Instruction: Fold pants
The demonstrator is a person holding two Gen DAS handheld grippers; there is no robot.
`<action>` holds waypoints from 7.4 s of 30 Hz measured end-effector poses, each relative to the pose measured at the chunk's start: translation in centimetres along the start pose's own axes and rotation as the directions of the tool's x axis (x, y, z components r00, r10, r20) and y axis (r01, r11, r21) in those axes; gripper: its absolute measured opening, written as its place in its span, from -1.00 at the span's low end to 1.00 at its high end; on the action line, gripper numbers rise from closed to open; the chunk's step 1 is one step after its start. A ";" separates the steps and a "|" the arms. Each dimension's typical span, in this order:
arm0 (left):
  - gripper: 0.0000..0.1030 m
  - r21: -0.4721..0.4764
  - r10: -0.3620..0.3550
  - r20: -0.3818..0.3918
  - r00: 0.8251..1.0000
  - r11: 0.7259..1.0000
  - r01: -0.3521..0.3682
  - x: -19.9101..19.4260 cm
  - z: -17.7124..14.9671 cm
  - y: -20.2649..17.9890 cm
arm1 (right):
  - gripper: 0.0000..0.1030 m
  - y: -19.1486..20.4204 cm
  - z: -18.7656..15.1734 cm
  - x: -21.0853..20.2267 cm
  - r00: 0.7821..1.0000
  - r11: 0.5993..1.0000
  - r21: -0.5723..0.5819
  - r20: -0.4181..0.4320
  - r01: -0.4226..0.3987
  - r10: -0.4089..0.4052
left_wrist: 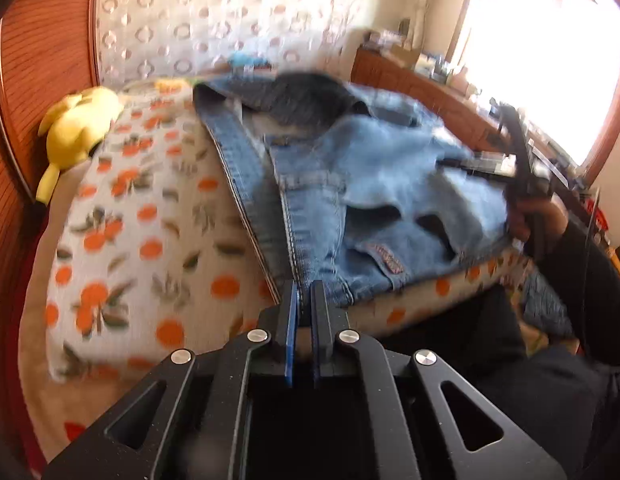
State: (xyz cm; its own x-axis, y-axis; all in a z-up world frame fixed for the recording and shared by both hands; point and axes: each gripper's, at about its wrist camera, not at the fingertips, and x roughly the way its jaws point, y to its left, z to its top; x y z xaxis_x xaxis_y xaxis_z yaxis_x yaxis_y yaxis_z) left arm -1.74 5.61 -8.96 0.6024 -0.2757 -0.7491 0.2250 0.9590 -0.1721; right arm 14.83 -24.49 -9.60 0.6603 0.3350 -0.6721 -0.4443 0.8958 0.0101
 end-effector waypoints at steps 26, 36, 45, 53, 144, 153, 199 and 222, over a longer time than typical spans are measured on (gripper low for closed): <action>-0.31 0.057 0.058 0.041 0.998 0.997 -0.060 7.3 11.9 3.3 | -0.45 2.2 1.4 1.9 0.999 0.999 -0.024 -0.008 0.031 -0.031; -0.21 0.105 0.013 -0.075 0.997 0.994 -0.005 14.5 15.0 4.0 | -0.05 1.6 0.5 2.1 1.000 1.000 0.010 -0.001 0.025 -0.025; -0.18 0.148 0.035 -0.037 0.999 0.989 -0.029 15.8 15.6 2.8 | -0.04 1.2 0.1 2.1 1.000 1.000 0.021 0.006 0.016 -0.016; -0.80 0.130 0.029 -0.013 0.999 0.991 -0.028 14.0 15.2 3.3 | -0.04 0.9 0.2 2.2 1.000 0.999 0.035 0.009 0.013 -0.013; -0.47 0.030 0.071 0.022 0.997 0.997 -0.071 15.8 16.2 4.8 | -0.03 1.4 0.0 2.0 1.000 0.999 0.048 0.012 0.025 -0.025; -0.92 0.016 0.076 0.044 0.996 0.997 -0.077 14.9 16.3 5.0 | -0.03 1.4 0.0 2.0 1.000 0.999 0.047 0.012 0.025 -0.026; -0.21 0.059 0.118 0.008 0.993 0.991 -0.118 12.9 11.4 2.9 | -0.02 1.5 0.1 2.0 1.000 0.998 0.049 0.011 0.026 -0.026; -0.84 0.043 0.152 0.019 0.988 0.987 -0.152 11.0 10.6 4.2 | -0.02 1.4 0.2 2.2 1.000 0.999 0.049 0.017 0.024 -0.025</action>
State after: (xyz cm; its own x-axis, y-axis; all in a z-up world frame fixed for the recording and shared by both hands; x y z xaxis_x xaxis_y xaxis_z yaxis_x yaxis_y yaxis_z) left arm 13.94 5.87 -11.18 0.6438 -0.1283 -0.7544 0.1630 0.9862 -0.0286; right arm 15.75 -22.47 -10.88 0.6813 0.3177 -0.6595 -0.3984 0.9167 0.0300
